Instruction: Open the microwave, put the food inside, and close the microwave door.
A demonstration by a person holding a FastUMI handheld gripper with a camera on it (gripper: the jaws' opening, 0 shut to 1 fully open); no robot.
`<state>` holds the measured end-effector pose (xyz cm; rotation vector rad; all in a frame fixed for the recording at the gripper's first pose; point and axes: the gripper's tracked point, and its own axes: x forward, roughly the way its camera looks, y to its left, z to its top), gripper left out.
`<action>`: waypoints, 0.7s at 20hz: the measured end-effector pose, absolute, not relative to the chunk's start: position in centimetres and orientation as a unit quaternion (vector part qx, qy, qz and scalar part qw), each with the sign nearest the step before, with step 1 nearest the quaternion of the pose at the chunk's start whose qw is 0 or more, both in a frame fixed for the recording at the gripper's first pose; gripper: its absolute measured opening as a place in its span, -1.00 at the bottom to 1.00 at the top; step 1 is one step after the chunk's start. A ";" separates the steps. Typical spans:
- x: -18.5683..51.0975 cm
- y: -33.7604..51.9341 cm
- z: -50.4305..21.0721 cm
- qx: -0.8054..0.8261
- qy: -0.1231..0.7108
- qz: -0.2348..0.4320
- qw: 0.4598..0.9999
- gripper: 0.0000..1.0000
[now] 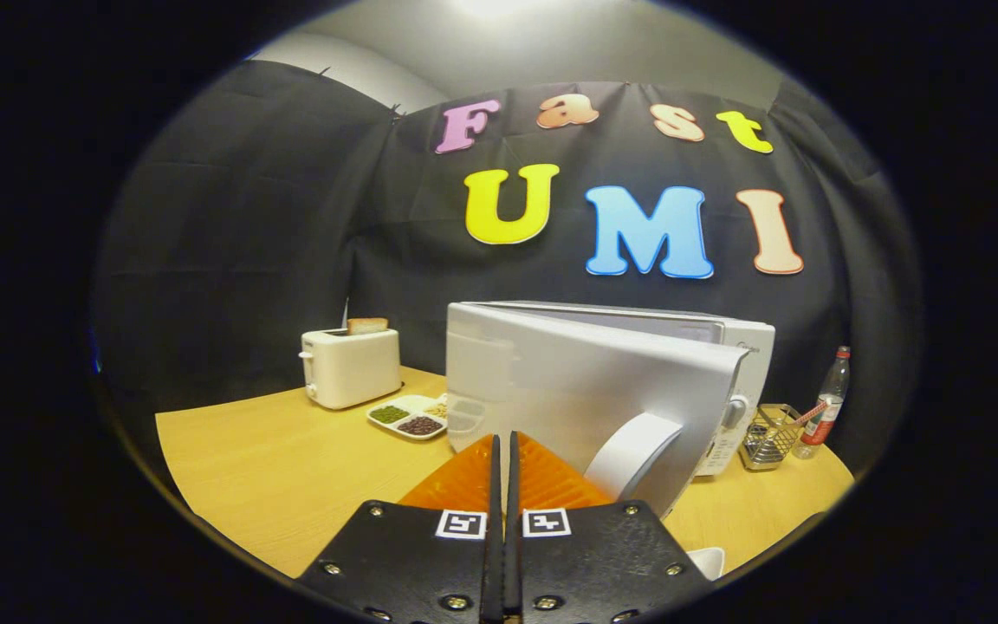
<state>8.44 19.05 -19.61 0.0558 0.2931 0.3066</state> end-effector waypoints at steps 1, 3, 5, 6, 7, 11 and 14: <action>9.5 17.9 -19.9 0.026 0.153 0.138 0.978 -0.98; 11.9 15.5 -20.8 0.024 0.162 0.107 0.981 -0.98; 13.9 13.2 -21.5 0.026 0.164 0.077 0.983 -0.98; 14.9 12.4 -21.8 0.024 0.163 0.064 0.984 -0.98; 15.8 11.6 -22.1 0.022 0.164 0.052 0.985 -0.98; 18.8 9.8 -23.1 0.017 0.166 0.021 0.986 -0.98; 21.1 9.2 -23.6 0.024 0.170 0.007 0.985 -0.98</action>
